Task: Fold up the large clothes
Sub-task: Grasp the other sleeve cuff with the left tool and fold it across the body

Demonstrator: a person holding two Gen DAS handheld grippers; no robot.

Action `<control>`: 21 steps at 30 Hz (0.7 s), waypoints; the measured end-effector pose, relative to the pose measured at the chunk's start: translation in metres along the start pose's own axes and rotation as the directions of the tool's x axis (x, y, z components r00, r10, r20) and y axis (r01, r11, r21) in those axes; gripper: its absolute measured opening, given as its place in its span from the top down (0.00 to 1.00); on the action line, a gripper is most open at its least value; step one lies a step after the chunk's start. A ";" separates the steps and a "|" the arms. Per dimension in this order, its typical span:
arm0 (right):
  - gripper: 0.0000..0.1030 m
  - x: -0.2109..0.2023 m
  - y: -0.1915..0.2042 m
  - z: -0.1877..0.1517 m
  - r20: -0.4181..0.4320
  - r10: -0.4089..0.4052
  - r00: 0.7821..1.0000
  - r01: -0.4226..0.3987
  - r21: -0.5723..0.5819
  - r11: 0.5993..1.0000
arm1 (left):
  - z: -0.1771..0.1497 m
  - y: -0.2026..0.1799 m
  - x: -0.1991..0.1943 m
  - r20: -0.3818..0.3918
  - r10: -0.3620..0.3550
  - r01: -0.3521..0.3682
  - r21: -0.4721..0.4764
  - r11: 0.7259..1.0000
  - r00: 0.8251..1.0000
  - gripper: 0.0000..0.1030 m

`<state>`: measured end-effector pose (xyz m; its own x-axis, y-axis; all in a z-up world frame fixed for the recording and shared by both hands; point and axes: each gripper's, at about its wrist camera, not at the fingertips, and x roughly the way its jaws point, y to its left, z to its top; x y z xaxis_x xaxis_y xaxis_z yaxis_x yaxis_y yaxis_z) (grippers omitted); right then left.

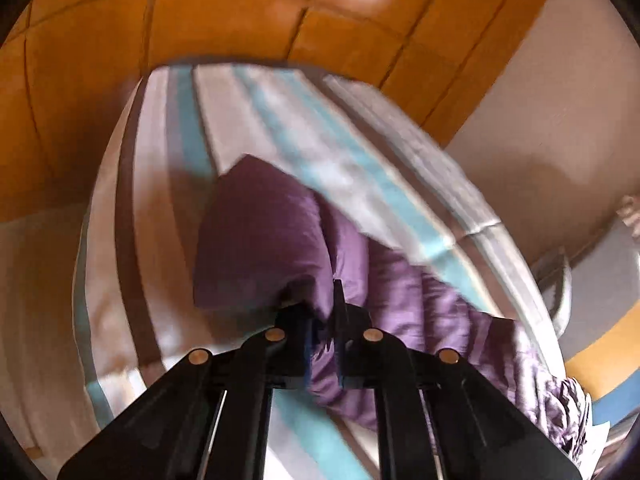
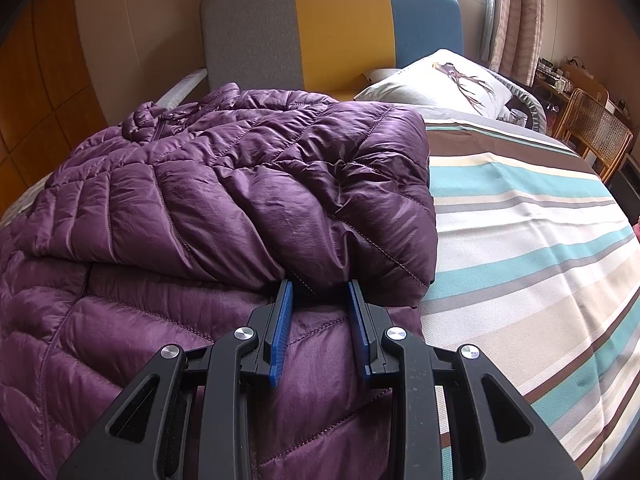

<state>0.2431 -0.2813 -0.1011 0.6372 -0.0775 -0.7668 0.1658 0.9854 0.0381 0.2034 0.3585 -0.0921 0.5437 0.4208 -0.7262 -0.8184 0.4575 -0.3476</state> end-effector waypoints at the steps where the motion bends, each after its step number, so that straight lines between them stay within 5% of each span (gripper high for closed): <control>1: 0.73 0.000 0.000 0.000 0.000 0.002 1.000 -0.002 0.002 1.000 | -0.004 -0.010 -0.010 0.029 -0.018 0.018 0.026 0.999 0.999 0.93; 5: 0.73 0.000 -0.001 0.000 0.001 0.003 1.000 -0.003 0.002 1.000 | -0.020 -0.050 -0.044 0.106 -0.119 0.103 0.142 0.984 0.987 0.93; 9: 0.73 0.000 0.000 0.000 0.001 0.001 1.000 -0.001 0.001 1.000 | -0.048 -0.100 -0.075 0.119 -0.234 0.188 0.310 0.932 0.965 0.93; 13: 0.73 0.000 0.000 0.000 0.002 -0.003 1.000 0.003 -0.002 1.000 | -0.097 -0.149 -0.101 0.054 -0.354 0.293 0.455 0.841 0.934 0.93; 21: 0.73 0.000 0.000 -0.001 0.003 -0.005 1.000 0.005 -0.003 1.000 | -0.186 -0.214 -0.145 -0.090 -0.478 0.423 0.627 0.655 0.874 0.93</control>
<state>0.2421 -0.2810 -0.1015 0.6390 -0.0826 -0.7648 0.1663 0.9855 0.0325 0.2653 0.0534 -0.0227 0.8497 0.0785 -0.5214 -0.1894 0.9683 -0.1629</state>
